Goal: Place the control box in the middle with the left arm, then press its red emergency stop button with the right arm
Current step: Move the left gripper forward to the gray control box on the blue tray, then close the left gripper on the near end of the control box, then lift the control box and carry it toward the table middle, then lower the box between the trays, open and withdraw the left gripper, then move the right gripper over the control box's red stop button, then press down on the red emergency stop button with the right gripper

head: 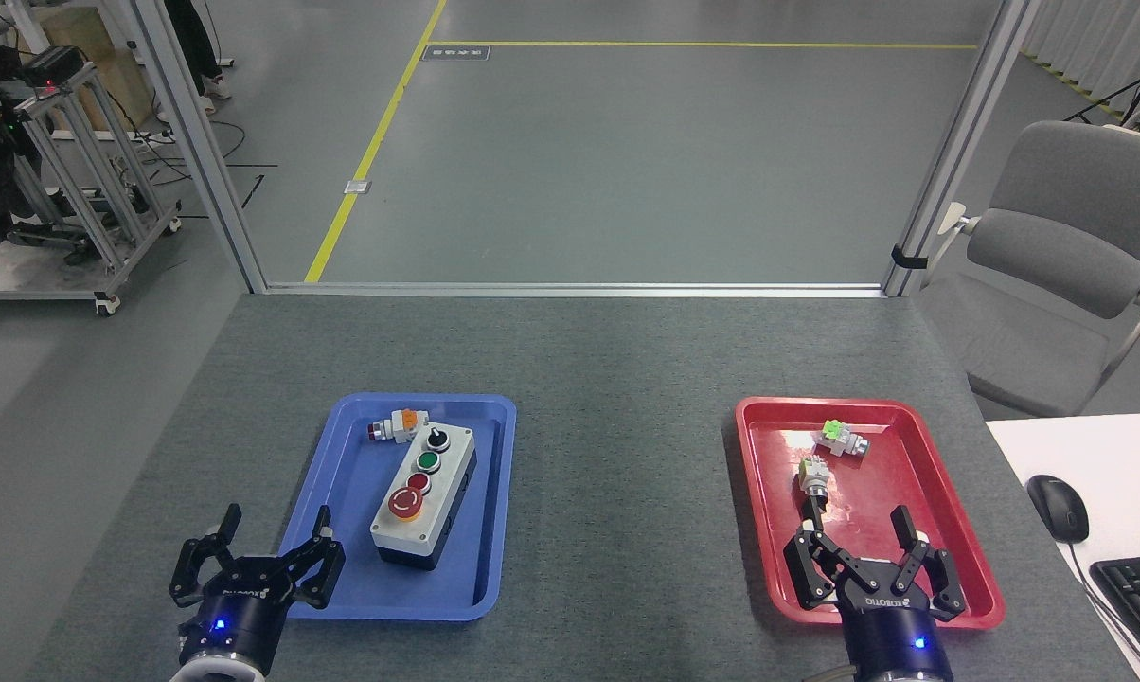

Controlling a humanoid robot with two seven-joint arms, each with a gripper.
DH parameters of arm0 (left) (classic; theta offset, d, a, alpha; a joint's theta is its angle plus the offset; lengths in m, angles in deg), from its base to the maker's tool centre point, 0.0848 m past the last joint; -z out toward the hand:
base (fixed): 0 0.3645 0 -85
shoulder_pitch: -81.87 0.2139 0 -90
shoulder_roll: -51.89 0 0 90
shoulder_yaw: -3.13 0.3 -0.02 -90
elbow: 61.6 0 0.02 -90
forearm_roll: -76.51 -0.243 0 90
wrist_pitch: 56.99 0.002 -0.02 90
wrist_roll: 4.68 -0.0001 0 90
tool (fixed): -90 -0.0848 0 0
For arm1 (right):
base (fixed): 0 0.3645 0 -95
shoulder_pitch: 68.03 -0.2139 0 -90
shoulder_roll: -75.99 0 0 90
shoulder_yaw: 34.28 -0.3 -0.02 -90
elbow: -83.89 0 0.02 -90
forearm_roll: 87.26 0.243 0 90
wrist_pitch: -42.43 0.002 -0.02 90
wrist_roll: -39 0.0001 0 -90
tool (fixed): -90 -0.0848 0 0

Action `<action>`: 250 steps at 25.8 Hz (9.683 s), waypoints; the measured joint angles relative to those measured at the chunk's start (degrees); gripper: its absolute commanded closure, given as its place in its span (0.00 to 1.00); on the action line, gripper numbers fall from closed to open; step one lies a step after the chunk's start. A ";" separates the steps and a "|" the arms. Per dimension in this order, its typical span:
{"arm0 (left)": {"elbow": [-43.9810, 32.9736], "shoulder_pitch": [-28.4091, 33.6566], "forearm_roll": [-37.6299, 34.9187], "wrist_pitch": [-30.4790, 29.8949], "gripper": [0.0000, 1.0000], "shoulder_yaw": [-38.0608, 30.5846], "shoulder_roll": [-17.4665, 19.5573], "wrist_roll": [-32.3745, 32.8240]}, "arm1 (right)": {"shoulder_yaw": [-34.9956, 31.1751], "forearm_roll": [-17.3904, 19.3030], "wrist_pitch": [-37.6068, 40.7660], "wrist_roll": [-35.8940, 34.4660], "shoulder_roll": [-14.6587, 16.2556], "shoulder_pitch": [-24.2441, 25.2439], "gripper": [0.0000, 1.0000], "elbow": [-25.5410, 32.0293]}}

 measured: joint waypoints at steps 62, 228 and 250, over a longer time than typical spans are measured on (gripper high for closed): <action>16.29 -8.81 3.22 -13.08 0.01 12.24 -1.53 1.99 | -0.20 -1.12 -0.92 -0.12 -0.02 0.85 0.02 0.03; -0.47 -1.84 15.48 -1.09 0.01 2.49 -4.17 2.02 | 19.28 -14.63 -4.46 7.29 -8.83 -9.14 1.00 -16.20; -0.43 -1.66 12.65 -0.61 0.01 2.74 -6.14 2.04 | 19.82 -14.65 -5.56 7.26 -8.81 -10.22 1.00 -17.49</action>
